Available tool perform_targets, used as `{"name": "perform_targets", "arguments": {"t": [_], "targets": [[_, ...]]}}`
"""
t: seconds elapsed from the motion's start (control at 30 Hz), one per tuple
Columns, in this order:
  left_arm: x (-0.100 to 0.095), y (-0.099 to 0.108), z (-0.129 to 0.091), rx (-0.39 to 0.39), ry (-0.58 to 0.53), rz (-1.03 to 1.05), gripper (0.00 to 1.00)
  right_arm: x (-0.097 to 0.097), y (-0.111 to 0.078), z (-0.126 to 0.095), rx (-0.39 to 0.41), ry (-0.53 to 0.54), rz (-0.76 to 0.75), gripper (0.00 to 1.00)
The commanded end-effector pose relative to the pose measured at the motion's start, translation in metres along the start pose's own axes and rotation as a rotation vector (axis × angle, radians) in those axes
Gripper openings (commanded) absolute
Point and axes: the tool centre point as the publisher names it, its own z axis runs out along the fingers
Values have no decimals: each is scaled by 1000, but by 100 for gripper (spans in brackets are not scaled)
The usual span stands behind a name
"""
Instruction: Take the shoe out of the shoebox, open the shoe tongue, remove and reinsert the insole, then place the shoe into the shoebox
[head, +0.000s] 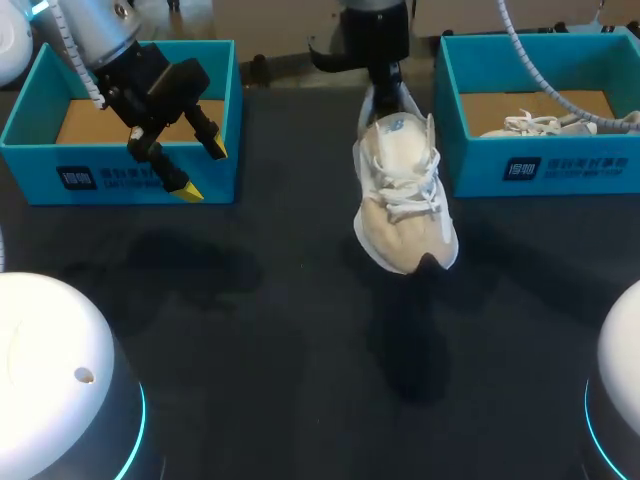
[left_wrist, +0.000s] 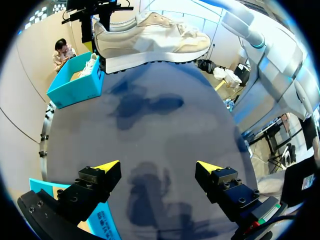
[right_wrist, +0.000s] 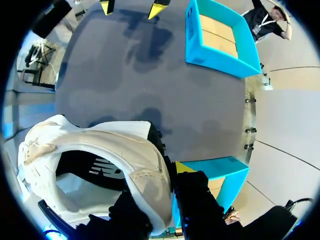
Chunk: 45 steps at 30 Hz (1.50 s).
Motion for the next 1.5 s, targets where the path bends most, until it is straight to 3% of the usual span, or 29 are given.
{"name": "perform_targets", "arguments": {"t": [0.03,0.53,1.5], "targets": [[0,0,0,-3,1,0,100,1,-2,-1,-2,0,1,0],[0,0,0,-3,1,0,100,1,-2,-1,-2,0,1,0],[0,0,0,-3,1,0,100,-90,-124,31,-19,-75,-132,0]]}}
